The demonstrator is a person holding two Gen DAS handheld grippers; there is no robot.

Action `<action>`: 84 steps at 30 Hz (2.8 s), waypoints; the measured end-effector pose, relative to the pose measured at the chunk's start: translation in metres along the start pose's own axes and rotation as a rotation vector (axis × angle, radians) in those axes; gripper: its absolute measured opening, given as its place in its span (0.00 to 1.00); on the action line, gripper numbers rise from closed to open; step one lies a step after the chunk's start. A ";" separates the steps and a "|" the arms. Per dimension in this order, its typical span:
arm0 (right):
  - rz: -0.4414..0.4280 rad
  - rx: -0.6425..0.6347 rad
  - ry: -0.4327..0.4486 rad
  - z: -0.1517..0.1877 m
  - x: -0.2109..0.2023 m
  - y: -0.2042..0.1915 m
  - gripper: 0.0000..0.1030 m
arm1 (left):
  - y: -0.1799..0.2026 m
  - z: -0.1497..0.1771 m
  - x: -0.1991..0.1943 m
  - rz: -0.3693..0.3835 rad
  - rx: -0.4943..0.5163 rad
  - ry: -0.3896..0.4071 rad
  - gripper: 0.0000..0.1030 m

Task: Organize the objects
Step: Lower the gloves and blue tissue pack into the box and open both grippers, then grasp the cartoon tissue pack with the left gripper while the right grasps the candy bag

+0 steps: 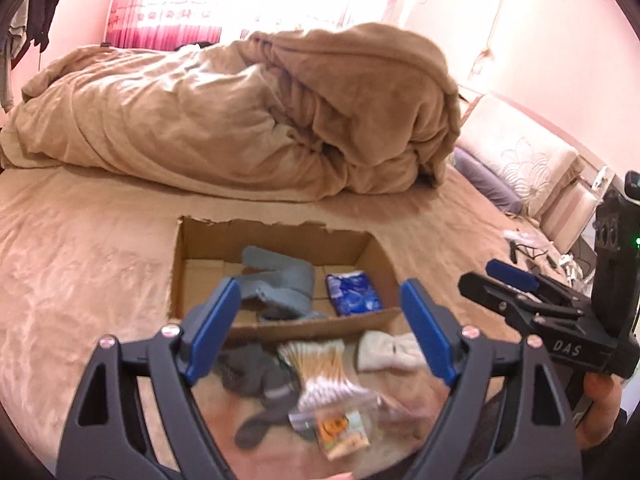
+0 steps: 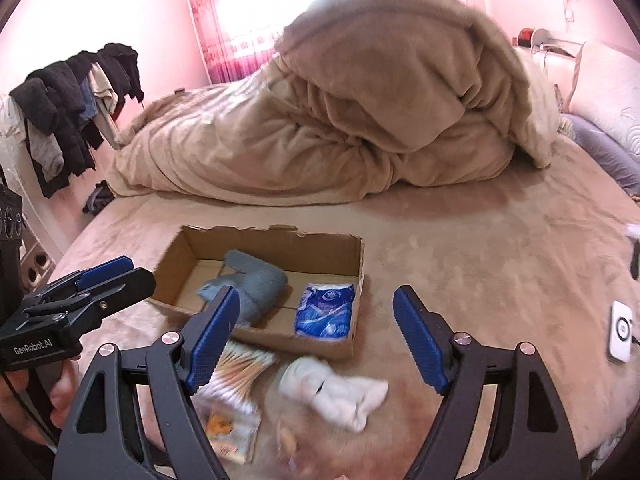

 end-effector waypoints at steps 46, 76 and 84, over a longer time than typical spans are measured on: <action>0.010 0.035 -0.202 0.140 0.004 -0.009 0.79 | 0.006 0.151 0.010 -0.084 0.033 -0.222 0.83; -0.082 0.135 -0.248 0.163 0.029 0.026 0.58 | 0.025 0.183 0.062 -0.071 0.107 -0.317 0.83; -0.078 0.161 -0.206 0.161 0.017 0.044 0.58 | 0.034 0.187 0.067 -0.082 0.142 -0.309 0.55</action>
Point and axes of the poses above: each gripper's, at about its wrist camera, not at the fingertips, and x roughly the way its jaws point, y to its right, z to its underside, the point moved 10 cm from there along x, roughly the way its jaws point, and after that the axes turned 5 degrees about -z, right-handed, at the moved point
